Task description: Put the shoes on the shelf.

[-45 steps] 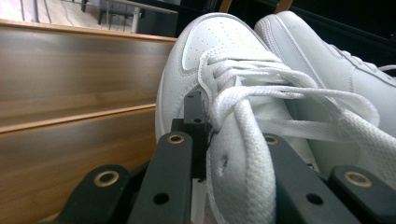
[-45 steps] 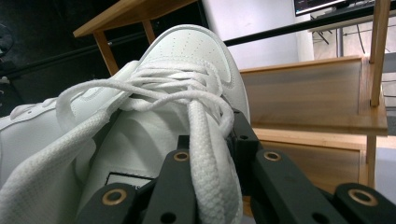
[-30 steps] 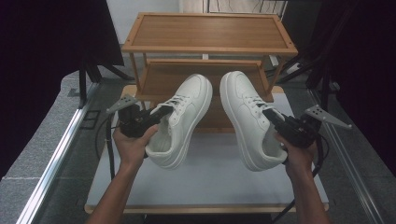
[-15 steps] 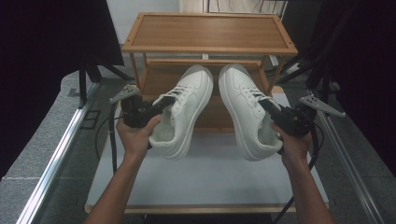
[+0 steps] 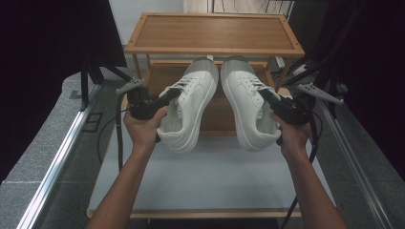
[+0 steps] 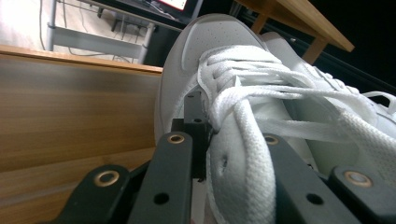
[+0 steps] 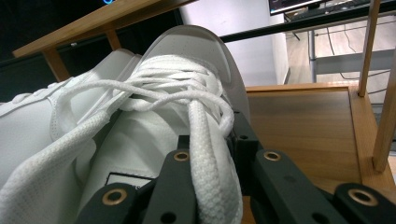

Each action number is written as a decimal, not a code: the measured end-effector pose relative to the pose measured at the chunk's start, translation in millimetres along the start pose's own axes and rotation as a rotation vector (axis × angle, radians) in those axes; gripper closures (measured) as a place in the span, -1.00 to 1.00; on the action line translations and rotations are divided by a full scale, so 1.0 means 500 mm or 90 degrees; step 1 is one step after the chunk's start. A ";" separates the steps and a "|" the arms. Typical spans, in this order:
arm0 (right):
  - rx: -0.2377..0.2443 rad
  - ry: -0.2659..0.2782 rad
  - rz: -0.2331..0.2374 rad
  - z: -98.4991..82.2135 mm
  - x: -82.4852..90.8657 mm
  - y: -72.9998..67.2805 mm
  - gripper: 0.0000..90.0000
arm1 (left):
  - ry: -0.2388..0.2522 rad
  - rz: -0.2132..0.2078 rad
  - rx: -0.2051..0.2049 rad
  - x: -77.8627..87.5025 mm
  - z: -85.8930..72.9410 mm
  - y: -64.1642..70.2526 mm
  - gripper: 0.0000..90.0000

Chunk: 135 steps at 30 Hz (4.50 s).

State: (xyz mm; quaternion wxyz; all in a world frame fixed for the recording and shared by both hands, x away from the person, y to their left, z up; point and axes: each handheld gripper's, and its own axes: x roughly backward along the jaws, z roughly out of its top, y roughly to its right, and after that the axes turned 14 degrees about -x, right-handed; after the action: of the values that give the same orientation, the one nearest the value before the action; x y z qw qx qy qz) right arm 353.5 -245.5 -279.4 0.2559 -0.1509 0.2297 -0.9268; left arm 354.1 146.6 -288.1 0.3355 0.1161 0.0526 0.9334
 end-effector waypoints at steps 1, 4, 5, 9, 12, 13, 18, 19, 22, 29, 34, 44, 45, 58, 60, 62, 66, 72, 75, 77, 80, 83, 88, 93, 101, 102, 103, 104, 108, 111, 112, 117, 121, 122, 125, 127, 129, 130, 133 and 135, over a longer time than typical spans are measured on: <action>-0.001 0.001 -0.001 0.002 -0.003 0.000 0.85 | 0.000 0.005 -0.001 -0.002 0.002 -0.001 0.83; -0.012 0.003 -0.002 0.005 -0.008 0.002 0.85 | -0.002 0.012 -0.004 -0.004 0.006 -0.003 0.83; -0.015 0.003 -0.002 0.006 -0.011 0.004 0.85 | -0.001 0.015 -0.004 -0.006 0.008 -0.004 0.83; -0.020 0.004 -0.004 0.012 -0.023 0.004 0.85 | -0.004 0.016 -0.001 -0.019 0.015 -0.010 0.83; -0.016 -0.002 -0.004 0.015 -0.033 0.003 0.85 | 0.003 0.015 0.006 -0.028 0.016 -0.013 0.83; -0.018 -0.001 -0.005 0.016 -0.036 0.003 0.85 | 0.005 0.015 0.010 -0.031 0.016 -0.014 0.83; -0.018 -0.002 -0.012 0.021 -0.049 0.005 0.85 | 0.002 0.022 0.007 -0.046 0.020 -0.017 0.83; -0.019 -0.001 -0.014 0.022 -0.052 0.006 0.85 | 0.003 0.023 0.008 -0.049 0.022 -0.018 0.83; -0.025 -0.002 -0.022 0.025 -0.060 0.009 0.85 | 0.009 0.022 0.019 -0.061 0.021 -0.022 0.83; -0.028 -0.006 -0.037 0.027 -0.080 0.014 0.85 | 0.004 0.027 0.034 -0.085 0.017 -0.032 0.82; -0.034 -0.008 -0.042 0.030 -0.093 0.016 0.85 | 0.003 0.036 0.038 -0.094 0.020 -0.038 0.83; -0.046 -0.010 -0.064 0.035 -0.128 0.015 0.85 | -0.001 0.064 0.047 -0.117 0.027 -0.060 0.82; -0.047 -0.010 -0.066 0.036 -0.131 0.016 0.85 | 0.000 0.067 0.050 -0.120 0.028 -0.062 0.82; -0.058 -0.006 -0.104 0.035 -0.185 0.004 0.84 | -0.006 0.111 0.066 -0.166 0.032 -0.068 0.80; -0.059 -0.003 -0.108 0.034 -0.188 0.003 0.84 | -0.003 0.107 0.083 -0.168 0.030 -0.068 0.78; -0.066 0.001 -0.118 0.033 -0.199 0.003 0.84 | -0.005 0.117 0.087 -0.176 0.029 -0.070 0.78; -0.087 0.009 -0.124 0.030 -0.218 -0.004 0.84 | 0.001 0.134 0.122 -0.193 0.021 -0.069 0.73; -0.086 0.007 -0.135 0.022 -0.245 -0.017 0.61 | 0.026 0.112 0.171 -0.208 0.019 -0.068 0.32; -0.081 0.004 -0.110 0.015 -0.256 -0.025 0.31 | 0.051 0.063 0.180 -0.222 0.021 -0.062 0.15; -0.077 0.013 -0.100 0.017 -0.257 -0.030 0.21 | 0.046 0.047 0.159 -0.214 0.023 -0.065 0.11; -0.110 0.038 -0.050 0.030 -0.241 -0.027 0.15 | 0.041 0.030 0.146 -0.203 0.024 -0.067 0.05; -0.093 0.034 -0.051 0.034 -0.224 -0.031 0.18 | 0.038 0.024 0.134 -0.186 0.024 -0.064 0.07; -0.056 0.034 -0.041 0.023 -0.194 -0.036 0.35 | 0.040 0.013 0.098 -0.152 0.021 -0.049 0.31; 0.046 0.029 -0.049 -0.006 -0.128 -0.052 0.84 | 0.013 -0.003 0.033 -0.095 0.010 -0.019 0.77; 0.134 -0.001 0.022 -0.046 -0.059 -0.085 0.99 | -0.017 -0.029 -0.065 -0.043 -0.012 0.041 0.98; 0.146 -0.013 0.033 -0.054 -0.056 -0.092 0.99 | -0.024 -0.034 -0.074 -0.042 -0.016 0.049 0.99; 0.157 -0.042 0.050 -0.071 -0.056 -0.103 0.99 | -0.035 -0.040 -0.084 -0.044 -0.025 0.062 0.99; 0.157 -0.042 0.050 -0.071 -0.056 -0.103 0.99 | -0.035 -0.040 -0.084 -0.044 -0.025 0.062 0.99; 0.175 -0.086 0.045 -0.107 -0.082 -0.107 0.99 | -0.043 -0.043 -0.078 -0.059 -0.041 0.069 0.99; 0.166 -0.088 0.057 -0.110 -0.091 -0.101 0.99 | -0.047 -0.041 -0.079 -0.058 -0.041 0.072 0.99; 0.171 -0.087 0.057 -0.110 -0.093 -0.102 0.99 | -0.049 -0.043 -0.081 -0.059 -0.042 0.074 0.99; 0.164 -0.085 0.053 -0.106 -0.105 -0.098 0.99 | -0.052 -0.054 -0.093 -0.060 -0.046 0.091 0.99; 0.127 -0.090 0.070 -0.101 -0.116 -0.090 0.99 | -0.062 -0.054 -0.106 -0.066 -0.049 0.103 0.99; 0.127 -0.088 0.070 -0.101 -0.117 -0.091 0.99 | -0.066 -0.052 -0.106 -0.074 -0.052 0.105 0.98; 0.134 -0.084 0.061 -0.104 -0.115 -0.095 0.99 | -0.067 -0.051 -0.111 -0.081 -0.056 0.102 0.99; 0.135 -0.083 0.060 -0.104 -0.114 -0.093 0.99 | -0.064 -0.050 -0.113 -0.082 -0.056 0.101 1.00; 0.132 -0.085 0.066 -0.103 -0.114 -0.091 0.99 | -0.063 -0.046 -0.123 -0.082 -0.057 0.102 1.00; 0.133 -0.086 0.066 -0.103 -0.114 -0.091 0.99 | -0.063 -0.046 -0.123 -0.082 -0.057 0.102 1.00; 0.137 -0.087 0.065 -0.103 -0.114 -0.091 0.99 | -0.063 -0.048 -0.122 -0.082 -0.056 0.100 1.00; 0.143 -0.088 0.062 -0.104 -0.113 -0.091 0.99 | -0.064 -0.044 -0.122 -0.084 -0.054 0.102 1.00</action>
State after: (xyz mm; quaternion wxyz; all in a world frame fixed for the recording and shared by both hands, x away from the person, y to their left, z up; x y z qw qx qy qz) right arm 361.1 -161.9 -309.9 0.3310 -0.1735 0.1131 -0.9206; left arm 347.1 79.9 -313.1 0.3794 0.1282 -0.0497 0.9150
